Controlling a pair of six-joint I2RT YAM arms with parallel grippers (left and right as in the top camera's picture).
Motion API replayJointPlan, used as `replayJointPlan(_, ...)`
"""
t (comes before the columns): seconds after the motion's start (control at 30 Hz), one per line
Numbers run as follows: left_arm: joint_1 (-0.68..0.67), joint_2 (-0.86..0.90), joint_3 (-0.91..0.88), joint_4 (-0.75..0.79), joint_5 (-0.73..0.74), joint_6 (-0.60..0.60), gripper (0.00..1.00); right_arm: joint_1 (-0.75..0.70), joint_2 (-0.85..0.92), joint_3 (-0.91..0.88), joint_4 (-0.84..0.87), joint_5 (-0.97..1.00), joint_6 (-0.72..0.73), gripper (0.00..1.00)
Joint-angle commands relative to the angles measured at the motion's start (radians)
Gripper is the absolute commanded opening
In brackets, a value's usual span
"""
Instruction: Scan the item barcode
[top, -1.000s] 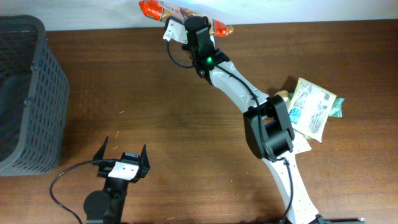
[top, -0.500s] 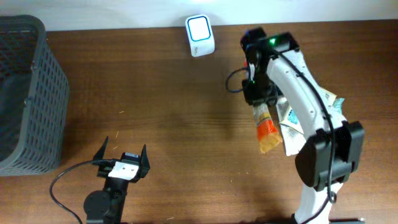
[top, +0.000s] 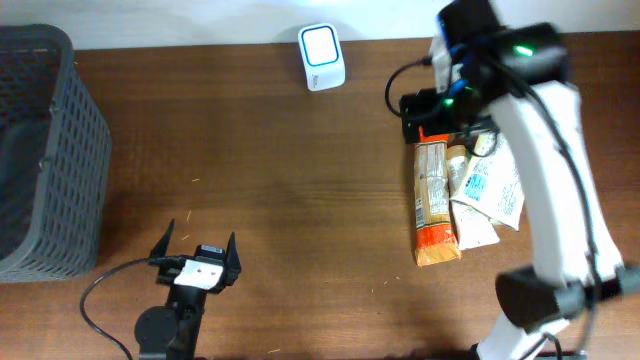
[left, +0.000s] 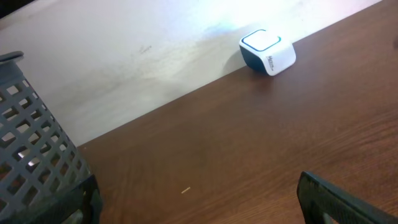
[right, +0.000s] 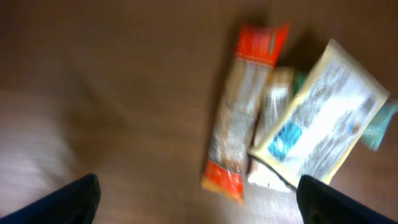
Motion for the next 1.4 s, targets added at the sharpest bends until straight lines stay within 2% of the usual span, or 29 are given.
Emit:
replayJointPlan(0.0, 0.002, -0.005, -0.005, -0.002, -0.004, 0.013, 0.99, 0.024, -0.130, 0.132, -0.008, -0.022, -0.007, 0.99)
replayJointPlan(0.17, 0.002, -0.005, -0.005, -0.003, -0.004, 0.013, 0.99, 0.023, -0.367, 0.135, -0.008, 0.027, -0.019, 0.99)
replayJointPlan(0.27, 0.002, -0.005, -0.005, -0.002, -0.003, 0.013, 0.99, 0.022, -0.478, 0.101, -0.007, 0.162, -0.040, 0.99)
replayJointPlan(0.37, 0.002, -0.005, -0.005, -0.003, -0.003, 0.012, 0.99, 0.011, -0.622, -0.118, 0.119, 0.190, -0.045, 0.99)
replayJointPlan(0.47, 0.002, -0.005, -0.005, -0.002, -0.003, 0.013, 0.99, -0.070, -0.816, -0.543, 0.435, 0.189, -0.046, 0.99)
replayJointPlan(0.5, 0.002, -0.005, -0.005, -0.002, -0.003, 0.012, 0.99, -0.108, -0.919, -0.793, 0.634, 0.171, -0.046, 0.99)
replayJointPlan(0.67, 0.002, -0.005, -0.005, -0.002, -0.003, 0.012, 0.99, -0.163, -1.293, -1.627, 1.391, 0.093, -0.050, 0.99)
replayJointPlan(0.77, 0.002, -0.005, -0.005, -0.002, -0.003, 0.012, 0.99, -0.163, -1.473, -1.961, 1.641, 0.079, -0.050, 0.99)
replayJointPlan(0.87, 0.002, -0.005, -0.005, -0.002, -0.003, 0.012, 0.99, -0.163, -1.609, -2.152, 1.726, 0.068, -0.049, 0.99)
replayJointPlan(1.07, 0.002, -0.005, -0.005, -0.002, -0.003, 0.012, 0.99, -0.161, -1.782, -2.336, 1.726, 0.045, -0.049, 0.99)
replayJointPlan(1.17, 0.002, -0.005, -0.005, -0.002, -0.003, 0.013, 0.99, -0.161, -1.839, -2.341, 1.610, 0.036, -0.049, 0.99)
replayJointPlan(1.37, 0.002, -0.005, -0.005, -0.002, -0.003, 0.013, 0.99, -0.154, -1.838, -2.341, 1.610, 0.034, -0.049, 0.99)
